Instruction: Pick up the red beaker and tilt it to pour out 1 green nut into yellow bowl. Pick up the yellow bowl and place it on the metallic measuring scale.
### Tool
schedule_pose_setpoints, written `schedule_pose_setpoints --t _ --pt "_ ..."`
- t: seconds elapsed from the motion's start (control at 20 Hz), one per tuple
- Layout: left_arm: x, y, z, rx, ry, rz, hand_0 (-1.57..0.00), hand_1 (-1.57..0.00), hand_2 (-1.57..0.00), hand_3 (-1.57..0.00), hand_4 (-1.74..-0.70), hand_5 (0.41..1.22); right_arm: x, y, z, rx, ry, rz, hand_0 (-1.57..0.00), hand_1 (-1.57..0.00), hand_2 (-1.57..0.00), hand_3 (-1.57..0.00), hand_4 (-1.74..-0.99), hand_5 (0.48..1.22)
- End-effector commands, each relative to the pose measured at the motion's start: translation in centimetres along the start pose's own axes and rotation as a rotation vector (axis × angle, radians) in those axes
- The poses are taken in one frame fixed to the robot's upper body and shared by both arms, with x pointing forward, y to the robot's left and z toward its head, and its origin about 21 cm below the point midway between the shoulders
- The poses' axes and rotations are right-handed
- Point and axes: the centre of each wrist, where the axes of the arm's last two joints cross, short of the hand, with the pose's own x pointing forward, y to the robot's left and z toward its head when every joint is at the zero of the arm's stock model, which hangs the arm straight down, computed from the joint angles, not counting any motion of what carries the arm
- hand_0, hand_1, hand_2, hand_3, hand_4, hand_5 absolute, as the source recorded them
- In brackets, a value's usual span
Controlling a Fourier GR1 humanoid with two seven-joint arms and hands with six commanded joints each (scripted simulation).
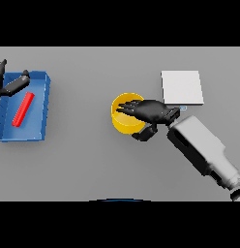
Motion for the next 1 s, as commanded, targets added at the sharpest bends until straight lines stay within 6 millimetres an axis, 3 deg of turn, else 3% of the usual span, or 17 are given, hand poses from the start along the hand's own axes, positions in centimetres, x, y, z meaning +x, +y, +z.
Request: schedule_pose_setpoints --t 0.0,0.2,0.35,0.45,0.6,0.65,0.8,0.95 --pt "-0.1 0.0 0.0 0.000 0.002 -0.002 0.00 0.00 0.00 0.00 -0.80 0.736 0.1 0.3 -0.2 0.024 -0.004 0.008 0.00 0.00 0.00 0.00 -1.306 0.681" --pt "-0.2 0.0 0.0 0.002 -0.005 -0.001 0.00 0.00 0.00 0.00 -0.79 0.729 0.7 0.5 -1.0 0.056 -0.001 0.029 0.00 0.00 0.00 -0.01 -1.308 0.729" --pt "0.1 0.2 -0.2 0.000 -0.012 -0.002 0.00 0.00 0.00 0.00 -0.79 0.723 0.9 0.2 -1.1 0.068 0.031 0.062 -0.09 -0.11 -0.13 -0.16 -1.362 0.820" --pt "0.1 0.1 -0.1 0.001 -0.007 0.002 0.00 0.00 0.00 0.00 -0.79 0.723 0.7 0.5 -1.1 0.085 0.021 0.072 -0.51 -0.44 -0.39 -0.36 -1.425 0.964" --pt "0.0 0.1 0.1 0.003 -0.017 0.009 0.00 0.00 0.00 0.00 -0.80 0.727 0.6 0.2 -1.1 0.129 0.016 0.050 -1.03 -0.99 -0.97 -0.69 -1.571 1.090" --pt "-0.1 0.2 0.2 0.000 -0.011 -0.001 0.00 0.00 0.00 0.00 -0.80 0.728 0.8 0.1 -1.1 0.139 0.024 0.049 -1.14 -1.11 -1.09 -0.87 -1.604 1.116" --pt "0.0 0.1 0.2 -0.002 -0.003 0.003 0.00 0.00 0.00 0.00 -0.80 0.726 0.7 0.1 -0.6 0.141 0.018 0.035 -1.35 -1.33 -1.28 -1.09 -1.667 1.167" --pt "0.3 0.2 0.1 0.010 -0.009 0.007 0.00 0.00 0.00 0.00 -0.80 0.726 0.9 -0.2 -0.5 0.147 0.025 0.033 -1.46 -1.45 -1.39 -1.17 -1.703 1.193"
